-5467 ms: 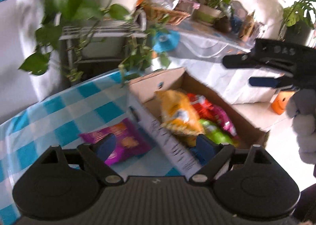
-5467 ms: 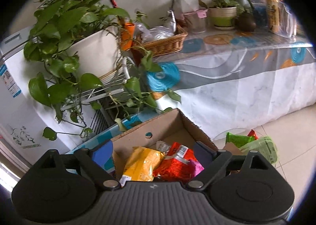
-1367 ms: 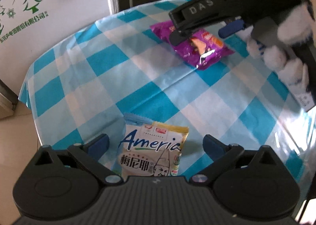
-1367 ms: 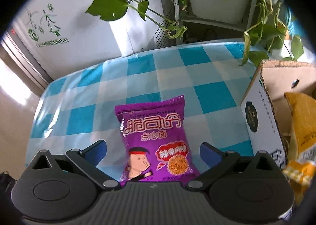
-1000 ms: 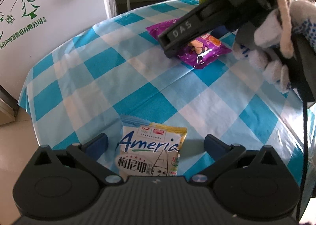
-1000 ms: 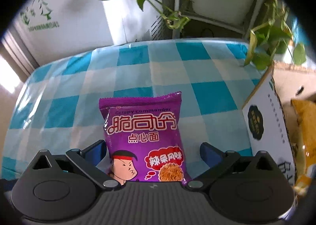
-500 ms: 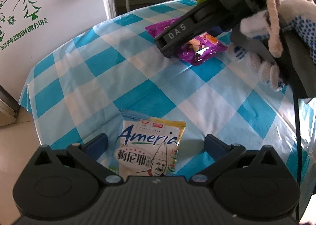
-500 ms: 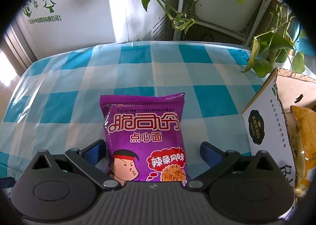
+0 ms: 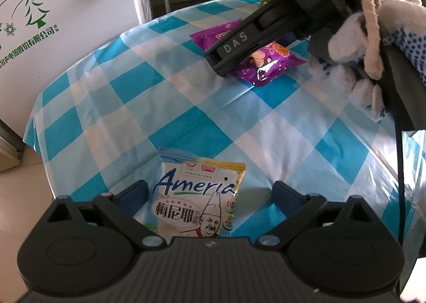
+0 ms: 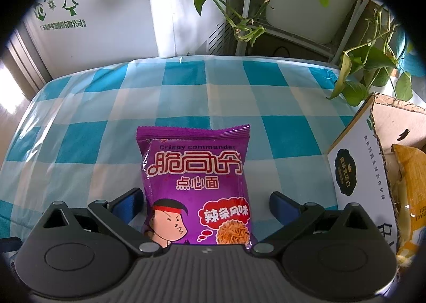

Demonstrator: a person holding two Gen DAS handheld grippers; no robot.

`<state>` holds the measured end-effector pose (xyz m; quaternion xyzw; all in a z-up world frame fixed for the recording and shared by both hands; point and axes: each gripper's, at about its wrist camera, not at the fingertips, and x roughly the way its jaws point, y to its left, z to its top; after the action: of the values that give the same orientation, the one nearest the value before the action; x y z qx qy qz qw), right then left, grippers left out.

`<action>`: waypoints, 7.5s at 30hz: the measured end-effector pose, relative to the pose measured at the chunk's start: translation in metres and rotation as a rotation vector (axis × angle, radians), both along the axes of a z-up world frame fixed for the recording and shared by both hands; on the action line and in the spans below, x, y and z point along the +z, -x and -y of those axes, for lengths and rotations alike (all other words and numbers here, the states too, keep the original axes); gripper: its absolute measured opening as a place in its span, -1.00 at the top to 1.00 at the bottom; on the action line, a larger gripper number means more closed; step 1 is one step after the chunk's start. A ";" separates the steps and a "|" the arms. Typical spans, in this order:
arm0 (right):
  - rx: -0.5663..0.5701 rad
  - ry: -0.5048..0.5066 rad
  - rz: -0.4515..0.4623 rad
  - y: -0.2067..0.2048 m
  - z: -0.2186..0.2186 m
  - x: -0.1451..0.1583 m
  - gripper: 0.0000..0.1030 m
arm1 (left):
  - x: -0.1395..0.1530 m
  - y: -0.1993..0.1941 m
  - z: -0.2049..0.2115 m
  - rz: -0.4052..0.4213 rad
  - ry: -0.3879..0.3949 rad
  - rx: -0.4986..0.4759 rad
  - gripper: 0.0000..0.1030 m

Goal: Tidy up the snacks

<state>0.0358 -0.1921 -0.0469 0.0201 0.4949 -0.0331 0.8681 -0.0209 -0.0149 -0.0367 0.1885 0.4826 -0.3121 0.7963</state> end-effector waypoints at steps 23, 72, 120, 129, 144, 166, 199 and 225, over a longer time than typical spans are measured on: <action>0.090 -0.017 0.006 0.040 -0.010 0.034 -0.39 | 0.021 -0.029 -0.022 -0.009 0.107 0.237 0.01; 0.061 -0.020 0.260 0.107 0.051 0.119 -0.39 | 0.068 0.012 0.031 0.116 0.293 0.453 0.00; -0.295 -0.120 0.369 0.177 0.217 0.149 -0.41 | 0.095 0.090 0.262 0.086 0.431 -0.051 -0.43; -0.316 -0.168 0.404 0.181 0.220 0.153 -0.82 | 0.102 0.089 0.249 0.112 0.380 0.019 -0.83; -0.378 -0.097 0.332 0.180 0.218 0.147 -0.98 | 0.101 0.084 0.237 0.100 0.226 0.133 -0.89; -0.434 0.099 0.165 0.199 0.204 0.128 -1.00 | 0.104 0.071 0.222 0.102 0.096 0.257 -0.95; -0.448 0.091 0.048 0.194 0.206 0.112 -1.00 | 0.108 0.054 0.241 0.162 -0.023 0.314 -0.97; -0.447 0.124 0.014 0.185 0.204 0.108 -1.00 | 0.108 0.049 0.242 0.130 -0.003 0.257 -0.97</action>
<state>-0.1493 -0.3958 0.0615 0.0762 0.4689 -0.2549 0.8422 -0.0704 -0.2569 0.0717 0.1463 0.4505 -0.1941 0.8590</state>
